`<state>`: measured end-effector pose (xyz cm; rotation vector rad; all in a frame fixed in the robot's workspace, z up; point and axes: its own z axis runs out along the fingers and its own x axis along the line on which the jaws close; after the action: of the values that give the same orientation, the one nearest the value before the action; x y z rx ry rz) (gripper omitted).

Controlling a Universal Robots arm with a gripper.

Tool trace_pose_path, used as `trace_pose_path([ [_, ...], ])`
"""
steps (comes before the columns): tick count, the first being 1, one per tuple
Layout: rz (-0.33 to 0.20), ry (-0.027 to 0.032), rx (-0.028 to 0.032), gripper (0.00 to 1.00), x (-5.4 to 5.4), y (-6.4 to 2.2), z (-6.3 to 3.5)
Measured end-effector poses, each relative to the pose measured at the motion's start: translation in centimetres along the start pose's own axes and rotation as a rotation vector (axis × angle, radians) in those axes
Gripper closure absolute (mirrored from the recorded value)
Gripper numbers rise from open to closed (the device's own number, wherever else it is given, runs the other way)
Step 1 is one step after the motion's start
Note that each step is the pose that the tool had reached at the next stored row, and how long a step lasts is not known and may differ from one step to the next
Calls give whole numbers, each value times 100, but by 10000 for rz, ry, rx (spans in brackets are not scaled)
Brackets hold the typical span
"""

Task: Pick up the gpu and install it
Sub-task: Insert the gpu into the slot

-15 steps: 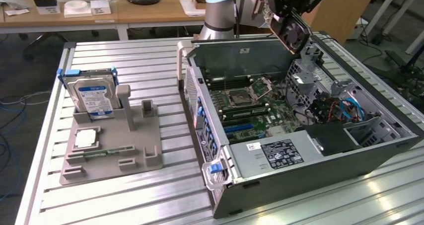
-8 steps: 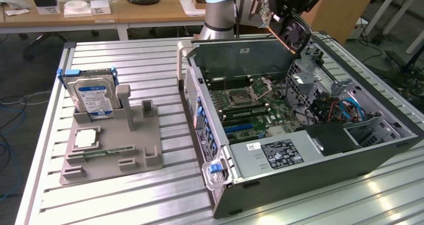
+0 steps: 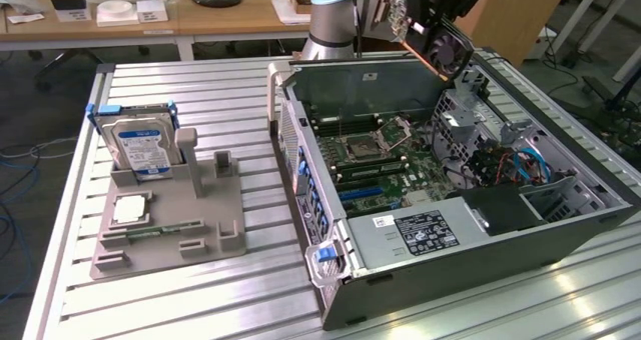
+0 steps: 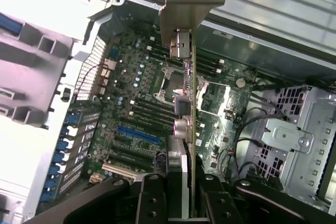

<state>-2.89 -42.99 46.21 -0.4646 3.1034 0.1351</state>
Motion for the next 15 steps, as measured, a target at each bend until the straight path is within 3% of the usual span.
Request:
trace_pose_path([
  [15, -1962, 166, -26, 72, 6, -1, 1],
])
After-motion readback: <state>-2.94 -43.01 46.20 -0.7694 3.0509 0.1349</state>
